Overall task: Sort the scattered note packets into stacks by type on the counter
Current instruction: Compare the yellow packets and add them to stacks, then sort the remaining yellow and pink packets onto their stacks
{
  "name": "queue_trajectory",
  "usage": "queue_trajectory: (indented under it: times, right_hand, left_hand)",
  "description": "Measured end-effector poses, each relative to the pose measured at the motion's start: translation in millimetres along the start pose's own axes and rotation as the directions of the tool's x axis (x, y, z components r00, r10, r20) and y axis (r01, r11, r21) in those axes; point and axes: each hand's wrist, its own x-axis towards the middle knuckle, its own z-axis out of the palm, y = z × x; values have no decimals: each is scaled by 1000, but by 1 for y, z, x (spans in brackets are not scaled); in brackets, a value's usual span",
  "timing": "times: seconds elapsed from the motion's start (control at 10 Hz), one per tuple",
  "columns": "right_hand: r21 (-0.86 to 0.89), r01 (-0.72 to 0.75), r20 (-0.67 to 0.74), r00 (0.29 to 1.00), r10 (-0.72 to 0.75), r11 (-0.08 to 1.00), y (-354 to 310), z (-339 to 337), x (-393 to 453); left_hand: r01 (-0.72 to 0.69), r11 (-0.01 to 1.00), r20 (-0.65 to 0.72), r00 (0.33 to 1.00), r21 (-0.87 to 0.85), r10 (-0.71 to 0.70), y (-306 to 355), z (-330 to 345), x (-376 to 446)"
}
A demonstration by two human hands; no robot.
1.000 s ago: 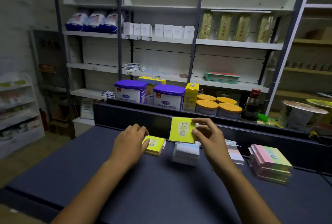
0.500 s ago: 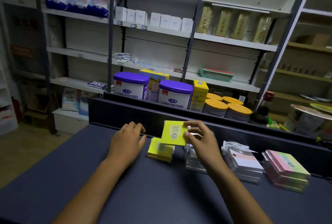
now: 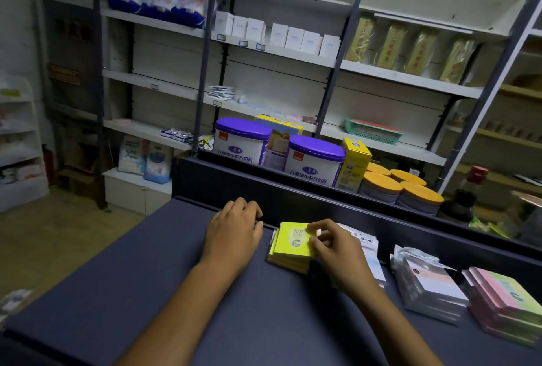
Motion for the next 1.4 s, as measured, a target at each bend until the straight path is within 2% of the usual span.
queue_trajectory:
  times: [0.1, 0.5, 0.7, 0.8, 0.9, 1.1, 1.3, 1.4]
  right_hand:
    - [-140, 38, -1, 999, -39, 989, -2, 3, -1]
    - [-462, 160, 134, 985, -109, 872, -2, 12, -5]
    - [-487, 184, 141, 981, -131, 854, -3, 3, -6]
    - [-465, 214, 98, 977, -190, 859, -2, -13, -11]
    - [-505, 205, 65, 978, -200, 838, 5, -38, -23]
    - [-573, 122, 41, 992, -121, 810, 29, -95, -56]
    - [-613, -3, -22, 1000, -13, 790, 52, -159, -105]
    - [-628, -78, -51, 997, 59, 775, 62, -196, -137]
  left_hand:
    - [4, 1000, -5, 1000, -8, -4, -1, -1, 0]
    - [17, 1000, 7, 1000, -10, -17, -3, 2, -3]
    - [10, 1000, 37, 999, -3, -10, 1, 4, -5]
    - [-6, 1000, 62, 998, -19, 7, 5, 6, -8]
    - [-36, 998, 72, 997, -48, 40, 14, 7, -10]
    - [-131, 988, 76, 988, -86, 138, 54, 3, -10]
    - [-236, 964, 100, 963, -123, 249, 131, 1, -21]
    - [-276, 949, 177, 937, -153, 301, 177, 1, -33]
